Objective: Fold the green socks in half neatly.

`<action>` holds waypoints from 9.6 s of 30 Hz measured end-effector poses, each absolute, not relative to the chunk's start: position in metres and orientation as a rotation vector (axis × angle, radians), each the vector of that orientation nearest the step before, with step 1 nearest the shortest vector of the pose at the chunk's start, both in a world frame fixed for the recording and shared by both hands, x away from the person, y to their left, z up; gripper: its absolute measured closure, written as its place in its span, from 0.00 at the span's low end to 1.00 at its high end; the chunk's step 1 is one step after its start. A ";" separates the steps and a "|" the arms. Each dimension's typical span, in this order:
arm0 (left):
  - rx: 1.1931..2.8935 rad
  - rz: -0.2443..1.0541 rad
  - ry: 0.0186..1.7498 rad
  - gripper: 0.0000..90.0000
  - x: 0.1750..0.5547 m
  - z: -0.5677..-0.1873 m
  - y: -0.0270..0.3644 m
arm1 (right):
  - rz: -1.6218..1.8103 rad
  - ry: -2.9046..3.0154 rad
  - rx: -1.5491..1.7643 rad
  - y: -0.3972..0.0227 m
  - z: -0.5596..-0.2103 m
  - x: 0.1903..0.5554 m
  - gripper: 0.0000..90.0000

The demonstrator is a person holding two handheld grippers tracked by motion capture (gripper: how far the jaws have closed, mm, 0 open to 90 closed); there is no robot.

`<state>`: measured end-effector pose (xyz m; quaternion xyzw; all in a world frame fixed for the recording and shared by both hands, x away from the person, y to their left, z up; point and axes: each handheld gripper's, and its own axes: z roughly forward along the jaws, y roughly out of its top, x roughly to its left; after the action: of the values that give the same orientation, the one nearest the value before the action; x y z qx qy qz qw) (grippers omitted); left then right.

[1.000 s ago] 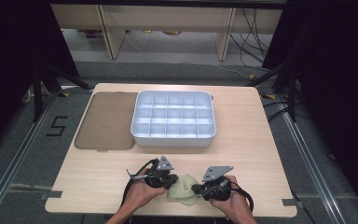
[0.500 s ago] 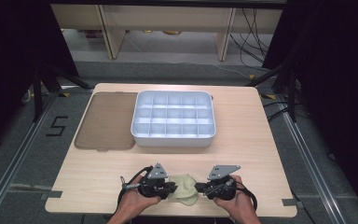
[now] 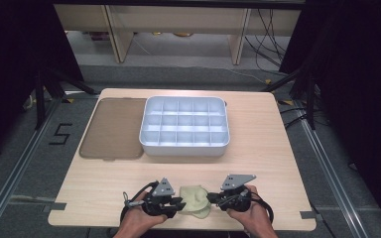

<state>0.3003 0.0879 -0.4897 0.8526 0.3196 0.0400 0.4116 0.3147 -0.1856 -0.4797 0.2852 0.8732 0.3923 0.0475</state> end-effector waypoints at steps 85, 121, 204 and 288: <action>2.123 0.036 0.937 0.94 0.313 -0.499 0.080 | 1.226 2.666 0.881 -0.155 -0.494 0.304 0.95; 2.206 0.147 0.833 0.94 0.310 -0.483 0.082 | 1.229 2.600 0.954 -0.160 -0.490 0.348 0.97; 2.317 0.208 0.588 0.92 0.283 -0.494 0.019 | 1.413 2.641 0.958 -0.167 -0.475 0.327 0.97; 2.282 0.208 0.703 0.99 0.294 -0.498 0.050 | 1.233 2.634 1.062 -0.177 -0.488 0.332 0.71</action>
<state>0.2945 0.0502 -0.4979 0.8869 0.2732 0.0809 0.3637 0.3318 -0.1772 -0.4878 0.3430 0.8505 0.3981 0.0228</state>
